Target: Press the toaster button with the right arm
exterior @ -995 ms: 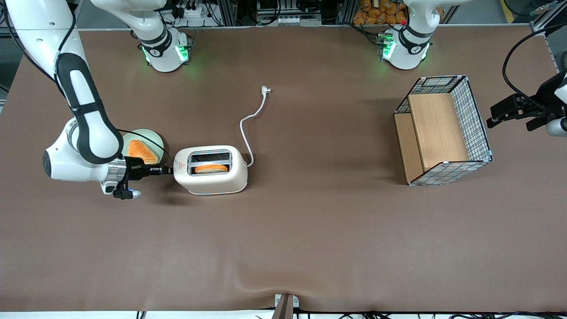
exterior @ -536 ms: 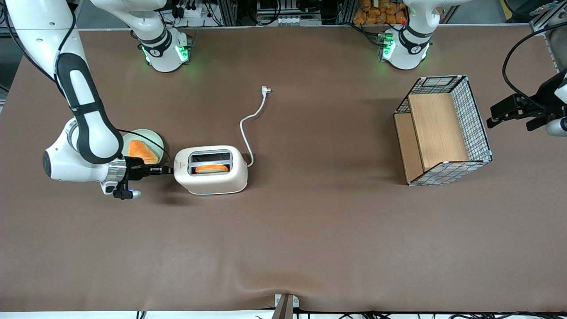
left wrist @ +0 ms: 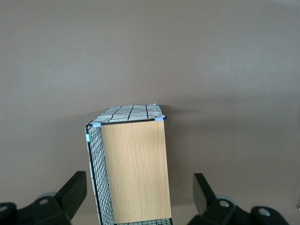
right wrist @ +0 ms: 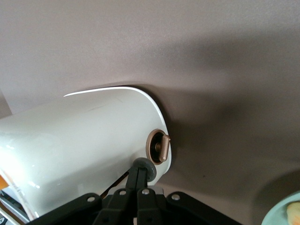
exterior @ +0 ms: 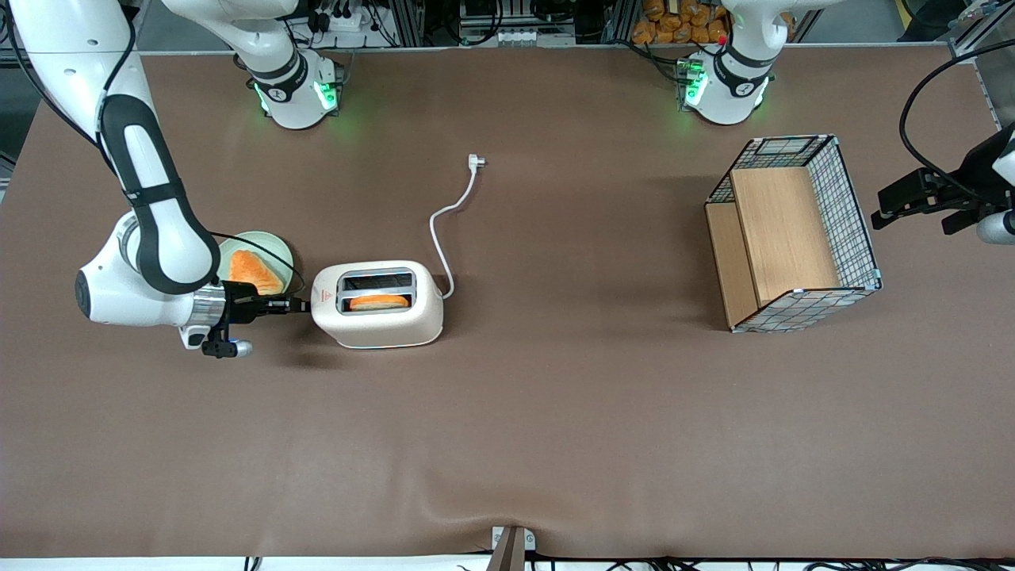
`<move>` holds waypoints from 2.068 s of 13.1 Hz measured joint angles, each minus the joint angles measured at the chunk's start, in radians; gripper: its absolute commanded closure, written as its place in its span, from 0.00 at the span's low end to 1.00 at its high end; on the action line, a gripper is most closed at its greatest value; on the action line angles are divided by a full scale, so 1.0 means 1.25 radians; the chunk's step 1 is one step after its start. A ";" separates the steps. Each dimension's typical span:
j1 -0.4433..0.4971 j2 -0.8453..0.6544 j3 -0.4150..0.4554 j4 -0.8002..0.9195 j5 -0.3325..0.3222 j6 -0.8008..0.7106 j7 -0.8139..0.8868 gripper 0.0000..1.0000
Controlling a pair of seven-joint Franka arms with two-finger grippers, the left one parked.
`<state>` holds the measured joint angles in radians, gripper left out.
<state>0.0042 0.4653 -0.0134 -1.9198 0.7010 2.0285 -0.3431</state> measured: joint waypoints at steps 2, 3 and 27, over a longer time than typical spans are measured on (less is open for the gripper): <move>0.000 0.003 -0.001 0.009 -0.003 -0.002 -0.002 1.00; 0.000 0.005 -0.002 0.018 -0.012 -0.002 -0.002 1.00; -0.024 -0.132 -0.016 0.379 -0.427 -0.341 0.206 0.00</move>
<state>-0.0262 0.3008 -0.0328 -1.4457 0.1671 1.6029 -0.0857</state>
